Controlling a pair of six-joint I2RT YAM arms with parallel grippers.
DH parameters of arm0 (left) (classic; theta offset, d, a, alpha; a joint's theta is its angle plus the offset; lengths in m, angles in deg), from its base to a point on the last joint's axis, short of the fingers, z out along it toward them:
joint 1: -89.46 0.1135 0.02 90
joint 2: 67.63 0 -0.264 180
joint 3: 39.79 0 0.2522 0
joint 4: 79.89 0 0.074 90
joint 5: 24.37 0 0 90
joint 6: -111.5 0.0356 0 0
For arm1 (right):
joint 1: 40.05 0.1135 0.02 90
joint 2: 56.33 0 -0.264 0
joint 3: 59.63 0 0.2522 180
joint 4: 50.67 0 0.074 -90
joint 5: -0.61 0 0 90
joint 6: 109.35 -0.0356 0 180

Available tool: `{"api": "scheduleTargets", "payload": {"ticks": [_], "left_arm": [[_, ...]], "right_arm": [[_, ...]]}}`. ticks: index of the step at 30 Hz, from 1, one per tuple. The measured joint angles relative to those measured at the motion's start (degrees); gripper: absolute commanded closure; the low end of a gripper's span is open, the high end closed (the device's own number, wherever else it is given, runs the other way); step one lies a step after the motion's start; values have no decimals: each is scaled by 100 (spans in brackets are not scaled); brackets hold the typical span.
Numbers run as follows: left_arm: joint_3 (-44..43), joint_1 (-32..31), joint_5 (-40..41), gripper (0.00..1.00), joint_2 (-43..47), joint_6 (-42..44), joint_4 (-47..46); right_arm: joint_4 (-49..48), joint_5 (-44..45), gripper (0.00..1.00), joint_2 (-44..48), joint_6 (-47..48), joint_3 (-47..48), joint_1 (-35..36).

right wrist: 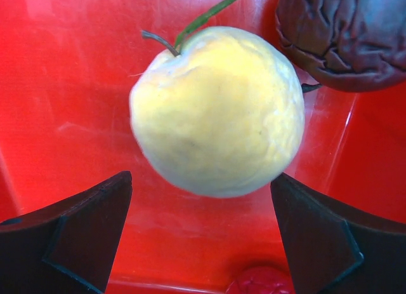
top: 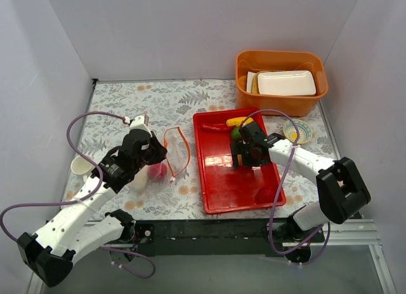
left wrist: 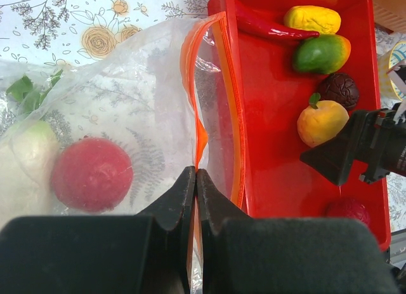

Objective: Place the food in the zip-top bag and seal the zipper
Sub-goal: Pick up the fake fruit from the bin.

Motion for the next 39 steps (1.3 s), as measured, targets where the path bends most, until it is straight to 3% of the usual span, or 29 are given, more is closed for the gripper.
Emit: {"api": "scheduleTargets", "payload": {"ticks": [6, 14, 17, 19, 23, 26, 34, 39], "left_arm": [[0, 0, 0, 100, 0, -4, 0], [4, 0, -2, 100, -68, -2, -22], [4, 0, -4, 100, -96, -4, -22], [4, 0, -4, 100, -96, -20, -24], [4, 0, -4, 100, -96, -31, -22], [4, 0, -2, 100, -92, -31, -15], [39, 0, 0, 100, 2, -46, -9], [68, 0, -2, 100, 7, -46, -4]], "right_arm": [[-11, -2, 5, -330, 61, 7, 0], [-20, -26, 28, -455, 144, 26, 2], [-35, -66, 29, -323, 149, 24, 0], [-52, -87, 27, -205, 142, 24, 0], [-61, -138, 8, -11, 120, 24, 0], [-50, -138, 3, 118, 105, 28, 0], [-76, 289, 2, 343, 11, 195, 0], [-216, 461, 2, -24, 37, 520, 0]]}}
